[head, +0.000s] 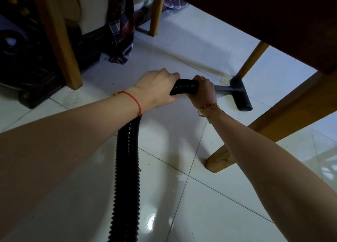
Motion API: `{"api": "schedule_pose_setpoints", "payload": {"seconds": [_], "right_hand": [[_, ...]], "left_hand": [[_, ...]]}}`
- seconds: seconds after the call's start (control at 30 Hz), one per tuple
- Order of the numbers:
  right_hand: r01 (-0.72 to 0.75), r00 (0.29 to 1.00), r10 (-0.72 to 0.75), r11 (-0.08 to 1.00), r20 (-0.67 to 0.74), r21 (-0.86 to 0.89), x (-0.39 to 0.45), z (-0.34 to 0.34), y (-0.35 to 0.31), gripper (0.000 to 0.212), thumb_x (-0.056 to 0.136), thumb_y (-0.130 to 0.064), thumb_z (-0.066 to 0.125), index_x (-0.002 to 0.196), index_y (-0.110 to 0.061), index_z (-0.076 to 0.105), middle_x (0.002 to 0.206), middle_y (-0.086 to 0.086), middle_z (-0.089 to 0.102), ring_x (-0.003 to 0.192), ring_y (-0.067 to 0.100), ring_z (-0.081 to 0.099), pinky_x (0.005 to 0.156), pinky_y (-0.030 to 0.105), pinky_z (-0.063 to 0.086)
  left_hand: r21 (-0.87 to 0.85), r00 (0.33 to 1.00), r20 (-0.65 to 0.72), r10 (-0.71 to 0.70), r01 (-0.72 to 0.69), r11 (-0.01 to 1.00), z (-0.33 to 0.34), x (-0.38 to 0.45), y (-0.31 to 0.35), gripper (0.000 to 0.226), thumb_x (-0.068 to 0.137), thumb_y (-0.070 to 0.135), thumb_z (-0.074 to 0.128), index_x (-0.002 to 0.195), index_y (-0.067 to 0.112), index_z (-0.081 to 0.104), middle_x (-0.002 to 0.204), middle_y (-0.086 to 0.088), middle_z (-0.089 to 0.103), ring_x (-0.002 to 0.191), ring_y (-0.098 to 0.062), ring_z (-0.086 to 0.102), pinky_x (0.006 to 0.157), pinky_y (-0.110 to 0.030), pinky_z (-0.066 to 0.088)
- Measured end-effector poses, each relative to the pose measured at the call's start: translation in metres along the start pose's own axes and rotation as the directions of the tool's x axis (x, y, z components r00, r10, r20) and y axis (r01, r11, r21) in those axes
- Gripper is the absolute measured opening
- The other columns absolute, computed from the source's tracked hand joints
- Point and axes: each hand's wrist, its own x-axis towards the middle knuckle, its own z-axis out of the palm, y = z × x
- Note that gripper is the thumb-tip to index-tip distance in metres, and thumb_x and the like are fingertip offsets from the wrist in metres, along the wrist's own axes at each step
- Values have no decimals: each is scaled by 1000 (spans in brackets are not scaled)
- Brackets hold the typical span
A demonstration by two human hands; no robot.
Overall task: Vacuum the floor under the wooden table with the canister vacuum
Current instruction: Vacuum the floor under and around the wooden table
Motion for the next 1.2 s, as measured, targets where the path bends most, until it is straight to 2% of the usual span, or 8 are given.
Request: {"api": "schedule_pose_setpoints", "payload": {"seconds": [0.1, 0.3, 0.47, 0.6, 0.77, 0.97, 1.2], "right_hand": [[-4, 1000, 4, 1000, 0, -7, -1, 0, -1, 16, 86, -20, 58, 89, -5, 57, 90, 10, 62, 81, 20, 49, 67, 24, 29], [25, 999, -25, 1000, -44, -2, -14, 4, -19, 14, 84, -21, 58, 83, -6, 57, 83, 9, 62, 82, 25, 54, 68, 27, 32], [64, 997, -63, 997, -36, 37, -29, 4, -54, 18, 82, -28, 59, 78, -10, 55, 73, 1, 54, 75, 20, 47, 68, 29, 34], [118, 991, -112, 988, -71, 100, -46, 2, -88, 19, 78, -29, 59, 73, -13, 52, 69, 0, 53, 72, 22, 50, 63, 29, 32], [166, 980, -144, 973, -140, 160, -76, -4, -132, 16, 74, -23, 64, 72, -11, 55, 67, 3, 57, 65, 20, 50, 57, 26, 32], [206, 971, -177, 961, -159, 187, -112, -17, -180, 19, 72, -22, 63, 67, -15, 46, 63, 0, 50, 60, 18, 41, 55, 26, 25], [221, 967, -185, 952, -176, 211, -143, -32, -215, 17, 72, -26, 63, 67, -14, 52, 62, 0, 54, 59, 20, 49, 51, 25, 32]], "left_hand": [[-3, 1000, 1, 0, 0, 1000, 2, 1, -2, 37, 85, 29, 58, 117, 12, 53, 83, -8, 41, 72, -31, 51, 62, -33, 39], [15, 1000, 27, -6, 5, 1000, -9, -19, -10, 34, 82, 26, 59, 114, 14, 54, 79, -7, 50, 65, -28, 50, 56, -32, 39], [22, 999, 20, -25, 25, 999, -29, -55, -28, 35, 83, 29, 60, 116, 19, 54, 77, -5, 54, 65, -28, 53, 56, -31, 38], [23, 999, 9, -51, 51, 998, -51, -91, -40, 37, 83, 32, 62, 119, 22, 54, 78, -2, 54, 67, -25, 53, 57, -30, 38], [36, 996, -28, -85, 86, 996, -76, -141, -49, 38, 83, 33, 61, 119, 24, 55, 73, 1, 52, 63, -23, 51, 55, -30, 42], [28, 990, -59, -127, 129, 991, -104, -200, -55, 33, 79, 35, 61, 110, 26, 55, 73, -2, 60, 63, -28, 60, 57, -39, 53], [20, 984, -97, -149, 152, 988, -131, -246, -52, 37, 79, 38, 64, 114, 31, 54, 71, 1, 60, 62, -24, 60, 57, -36, 52]]}}
